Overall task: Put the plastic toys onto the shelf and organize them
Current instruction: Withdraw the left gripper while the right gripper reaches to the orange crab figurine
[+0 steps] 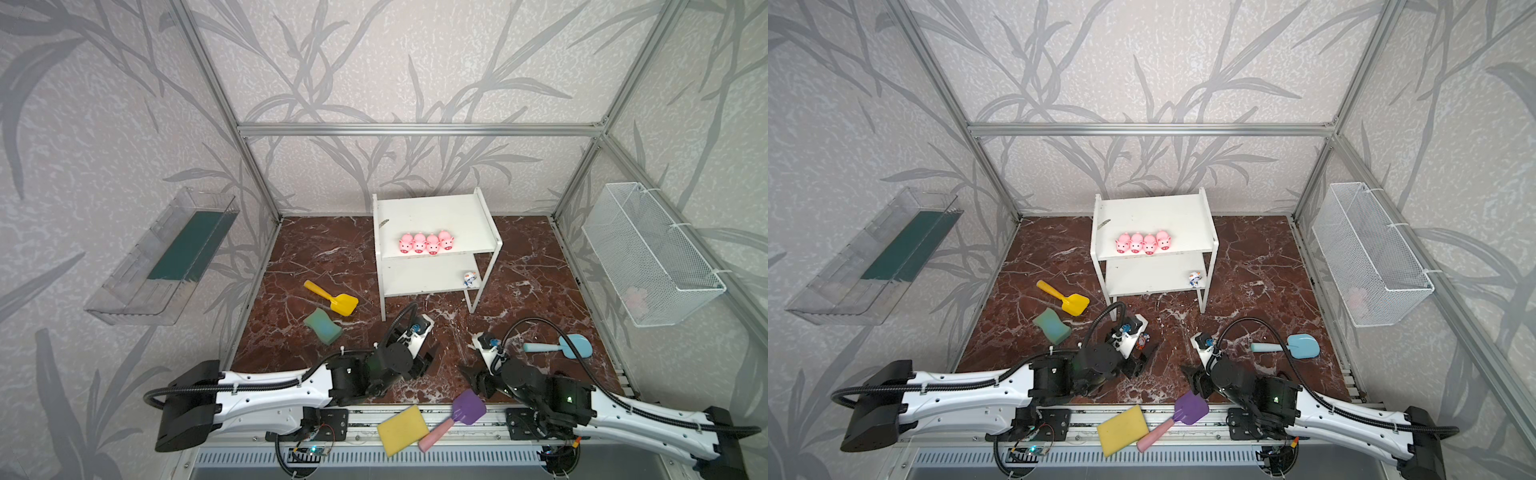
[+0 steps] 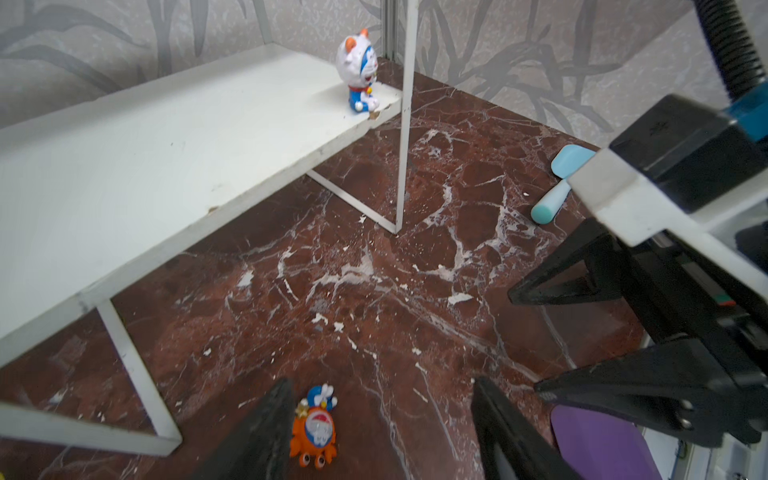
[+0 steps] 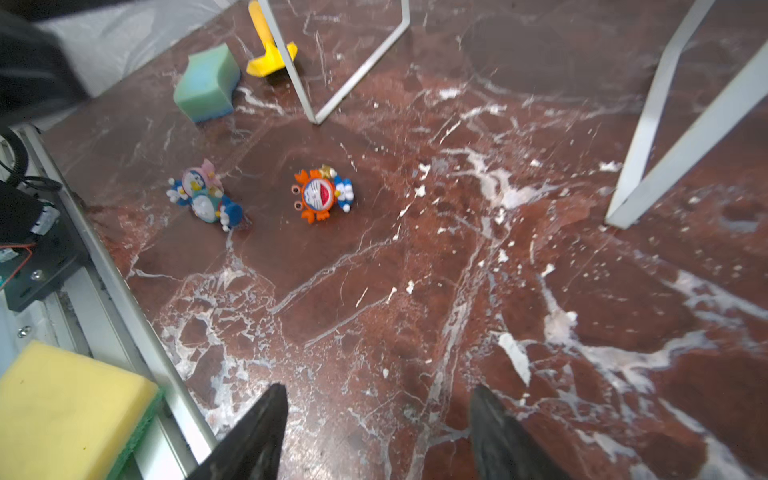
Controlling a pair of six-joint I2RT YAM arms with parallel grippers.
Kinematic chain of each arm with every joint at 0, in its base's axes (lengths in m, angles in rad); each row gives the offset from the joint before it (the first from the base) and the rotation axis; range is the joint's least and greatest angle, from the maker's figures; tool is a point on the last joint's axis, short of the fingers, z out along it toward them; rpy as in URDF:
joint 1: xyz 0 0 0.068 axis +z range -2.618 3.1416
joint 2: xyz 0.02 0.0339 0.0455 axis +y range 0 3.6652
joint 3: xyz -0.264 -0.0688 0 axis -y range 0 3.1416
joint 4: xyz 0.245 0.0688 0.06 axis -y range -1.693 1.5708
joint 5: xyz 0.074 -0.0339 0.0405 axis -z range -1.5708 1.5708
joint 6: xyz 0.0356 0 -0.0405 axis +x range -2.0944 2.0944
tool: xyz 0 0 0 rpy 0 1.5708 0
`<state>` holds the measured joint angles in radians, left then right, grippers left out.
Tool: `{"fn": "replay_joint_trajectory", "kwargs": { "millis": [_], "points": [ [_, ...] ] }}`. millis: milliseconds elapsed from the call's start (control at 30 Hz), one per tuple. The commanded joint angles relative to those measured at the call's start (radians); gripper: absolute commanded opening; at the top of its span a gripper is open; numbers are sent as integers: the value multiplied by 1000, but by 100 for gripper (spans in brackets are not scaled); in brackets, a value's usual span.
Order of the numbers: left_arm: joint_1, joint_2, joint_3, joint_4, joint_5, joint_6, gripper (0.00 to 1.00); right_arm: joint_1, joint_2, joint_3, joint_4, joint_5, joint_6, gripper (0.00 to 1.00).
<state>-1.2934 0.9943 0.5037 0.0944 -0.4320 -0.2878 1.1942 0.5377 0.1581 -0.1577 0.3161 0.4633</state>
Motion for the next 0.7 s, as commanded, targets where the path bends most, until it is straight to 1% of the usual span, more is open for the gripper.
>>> {"fn": "replay_joint_trajectory", "kwargs": {
  "millis": [0,100,167,267,333,367,467,533,667],
  "points": [
    [-6,-134,-42,-156,-49,-113,70,-26,160,-12,246,-23,-5,66],
    [-7,-269,-66,-267,-61,-132,70,-55,354,16,375,-36,-28,66],
    [-6,-347,-65,-355,-69,-135,70,-90,502,55,446,-67,-60,66],
    [-6,-442,-58,-456,-85,-142,70,-150,681,121,495,-128,-89,66],
    [-6,-497,-56,-496,-90,-141,71,-162,770,160,522,-160,-118,66],
    [-6,-522,-56,-518,-94,-142,71,-194,817,176,543,-163,-136,67],
    [-6,-587,-54,-565,-99,-140,71,-201,930,241,569,-183,-181,69],
    [-6,-613,-51,-586,-102,-133,71,-202,1000,276,581,-183,-207,69],
    [-6,-642,-44,-620,-115,-119,72,-205,1105,298,668,-203,-250,69]
  ]
}}
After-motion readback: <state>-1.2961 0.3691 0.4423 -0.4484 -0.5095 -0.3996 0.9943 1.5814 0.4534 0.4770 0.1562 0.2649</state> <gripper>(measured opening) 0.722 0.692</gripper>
